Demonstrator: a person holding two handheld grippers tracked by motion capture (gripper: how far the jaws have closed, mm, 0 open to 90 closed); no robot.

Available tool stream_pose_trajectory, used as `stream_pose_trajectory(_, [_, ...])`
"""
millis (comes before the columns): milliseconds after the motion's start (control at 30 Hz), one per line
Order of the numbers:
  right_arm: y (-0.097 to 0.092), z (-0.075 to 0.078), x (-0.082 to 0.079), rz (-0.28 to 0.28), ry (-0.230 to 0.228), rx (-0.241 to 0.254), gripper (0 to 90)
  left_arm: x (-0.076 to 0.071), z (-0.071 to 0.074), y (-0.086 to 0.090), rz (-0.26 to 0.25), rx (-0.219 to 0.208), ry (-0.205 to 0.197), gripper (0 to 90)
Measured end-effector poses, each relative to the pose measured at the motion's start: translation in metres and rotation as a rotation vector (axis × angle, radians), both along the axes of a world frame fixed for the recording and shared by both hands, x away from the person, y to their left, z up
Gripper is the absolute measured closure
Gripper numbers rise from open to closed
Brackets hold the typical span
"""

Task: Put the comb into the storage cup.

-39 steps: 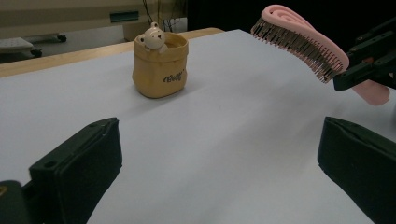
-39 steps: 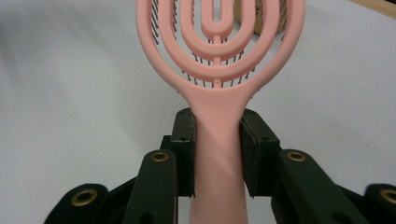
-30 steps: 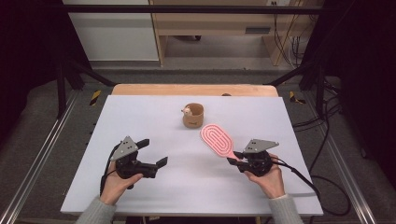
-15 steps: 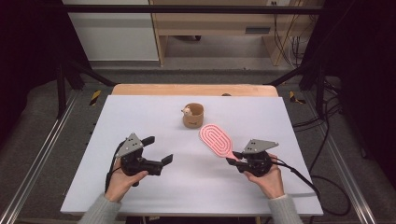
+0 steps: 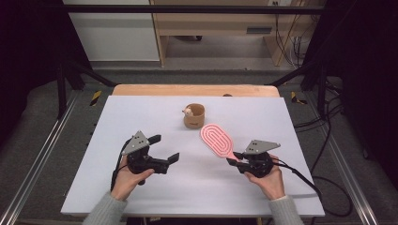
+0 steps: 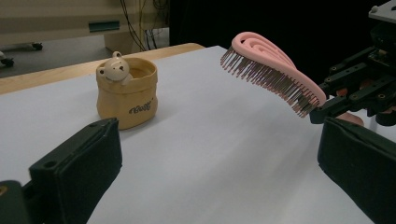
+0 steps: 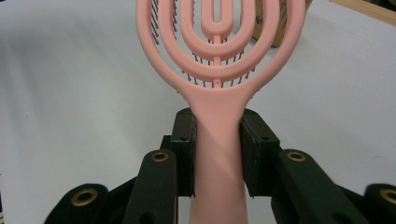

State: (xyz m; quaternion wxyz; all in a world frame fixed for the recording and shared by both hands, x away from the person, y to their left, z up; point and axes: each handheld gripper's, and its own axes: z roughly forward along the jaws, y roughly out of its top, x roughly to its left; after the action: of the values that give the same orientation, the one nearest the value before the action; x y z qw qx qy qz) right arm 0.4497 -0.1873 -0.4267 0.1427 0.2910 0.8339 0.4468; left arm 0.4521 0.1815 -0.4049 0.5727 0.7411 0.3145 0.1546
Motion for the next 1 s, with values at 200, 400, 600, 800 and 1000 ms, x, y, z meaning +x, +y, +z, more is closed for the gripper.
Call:
stream_pose_trajectory(200, [0.001, 0.001, -0.001, 0.005, -0.002, 0.001, 69.6, 0.001, 0.003, -0.004, -0.005, -0.007, -0.004, 0.0])
stream_pose_trajectory(400, [0.002, 0.001, -0.001, 0.009, -0.003, 0.002, 69.6, 0.002, 0.004, -0.010, -0.013, -0.008, -0.004, 0.0])
stream_pose_trajectory(600, [0.003, 0.001, -0.002, 0.013, -0.008, 0.011, 69.6, 0.003, 0.006, -0.016, -0.021, -0.014, -0.003, 0.0])
stream_pose_trajectory(800, [0.006, 0.001, -0.003, 0.017, -0.016, 0.018, 69.6, 0.004, 0.006, -0.020, -0.022, -0.022, 0.001, 0.0])
stream_pose_trajectory(1000, [0.007, 0.001, -0.003, 0.014, -0.022, 0.030, 69.6, 0.005, 0.006, -0.023, -0.025, -0.032, 0.011, 0.0])
